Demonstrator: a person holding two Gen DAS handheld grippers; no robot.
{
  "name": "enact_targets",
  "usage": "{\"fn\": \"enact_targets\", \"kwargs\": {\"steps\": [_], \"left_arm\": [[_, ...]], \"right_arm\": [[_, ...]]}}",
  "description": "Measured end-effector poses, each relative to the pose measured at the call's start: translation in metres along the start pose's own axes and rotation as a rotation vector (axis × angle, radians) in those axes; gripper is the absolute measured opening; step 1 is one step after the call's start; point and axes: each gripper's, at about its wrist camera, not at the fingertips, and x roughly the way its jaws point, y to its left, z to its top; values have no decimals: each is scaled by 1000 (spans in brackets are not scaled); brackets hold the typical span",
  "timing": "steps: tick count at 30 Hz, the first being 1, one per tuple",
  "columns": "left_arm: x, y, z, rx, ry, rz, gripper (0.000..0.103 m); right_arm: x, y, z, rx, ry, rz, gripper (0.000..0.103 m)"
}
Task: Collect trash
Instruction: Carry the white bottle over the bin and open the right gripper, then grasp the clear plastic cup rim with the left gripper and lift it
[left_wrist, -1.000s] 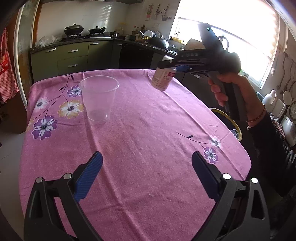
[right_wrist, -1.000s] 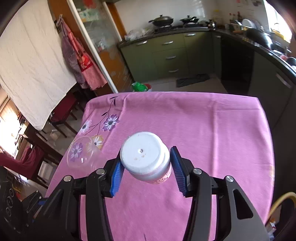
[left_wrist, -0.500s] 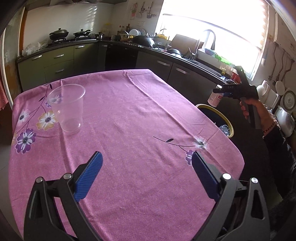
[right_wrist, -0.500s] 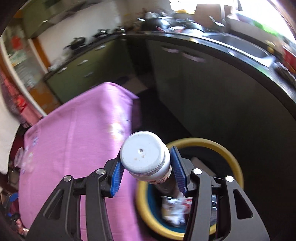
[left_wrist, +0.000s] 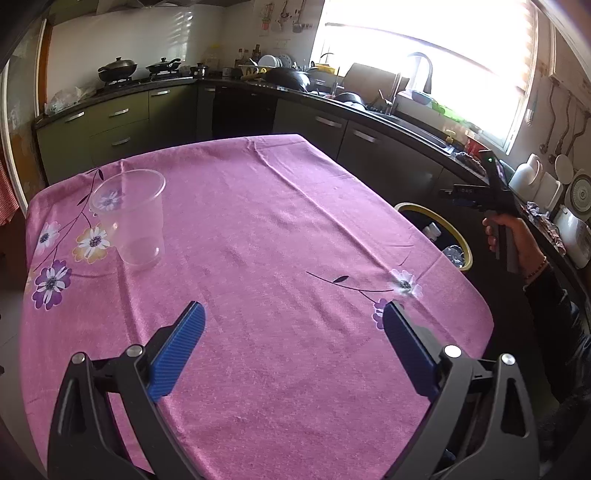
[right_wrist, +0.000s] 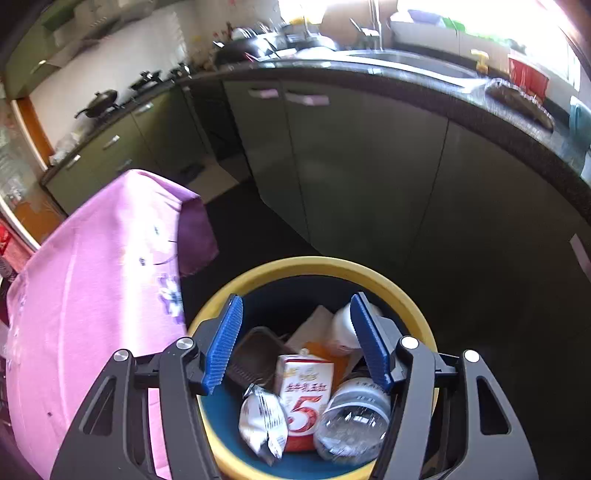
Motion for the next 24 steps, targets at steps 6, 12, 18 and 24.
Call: {"fn": "enact_targets", "kwargs": {"steps": [6,12,18,24], "left_arm": [[-1,14,-1,-28,2,19,92],[-3,43,11,-60,-9,75,96],[17,86,35,-121,-32,195,96],[54,110,45,-147,-6,239,96]], "right_arm": [[-56,43,-26,-50,-81,111,68],[-73,77,-43,-97,-64,195,68],[-69,107,-49,-126,-49,264,68],[-60,118,-54,-142,-30,311,68]]}}
